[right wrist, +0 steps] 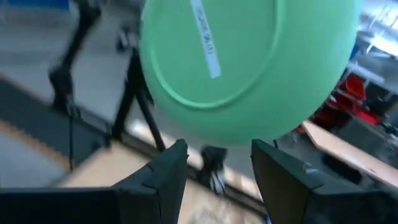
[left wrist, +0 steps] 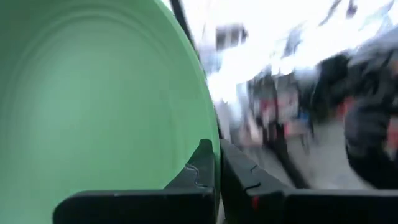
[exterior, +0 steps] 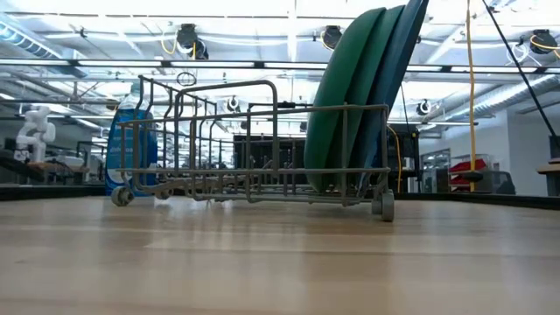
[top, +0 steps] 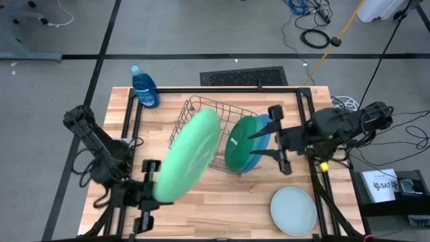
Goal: Sort dishes
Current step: Put the light green plate into the dish rack
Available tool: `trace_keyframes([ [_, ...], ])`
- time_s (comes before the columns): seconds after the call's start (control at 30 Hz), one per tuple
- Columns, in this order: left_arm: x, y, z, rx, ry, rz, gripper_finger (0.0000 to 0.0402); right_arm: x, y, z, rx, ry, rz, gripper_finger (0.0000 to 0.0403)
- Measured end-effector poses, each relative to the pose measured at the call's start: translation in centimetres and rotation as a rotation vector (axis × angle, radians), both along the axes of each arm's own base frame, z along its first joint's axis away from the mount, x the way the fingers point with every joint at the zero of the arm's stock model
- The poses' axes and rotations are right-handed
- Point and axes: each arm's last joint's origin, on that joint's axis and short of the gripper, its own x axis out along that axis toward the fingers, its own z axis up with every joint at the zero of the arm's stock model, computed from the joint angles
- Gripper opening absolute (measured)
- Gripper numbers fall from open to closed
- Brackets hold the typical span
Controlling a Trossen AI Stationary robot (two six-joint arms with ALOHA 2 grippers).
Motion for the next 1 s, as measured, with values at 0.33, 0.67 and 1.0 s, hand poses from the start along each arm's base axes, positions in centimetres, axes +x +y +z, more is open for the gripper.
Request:
trace_keyframes([
  [0.33, 1.5, 2.4, -1.2, 0.151, -0.322, -0.383, 0.0000, -0.6, -0.9, 2.3, 0.271, -0.149, 0.239, 0.0210],
  [0.67, 3.9, 5.1, -0.7, 0.169, -0.339, -0.590, 0.0000, 2.3, -1.0, 1.3, 0.324, -0.118, 0.320, 0.0248],
  [1.0, 6.3, 6.3, -1.0, 0.152, -0.295, -0.665, 0.0000, 4.7, -0.8, 0.7, 0.297, -0.150, 0.582, 0.0252],
])
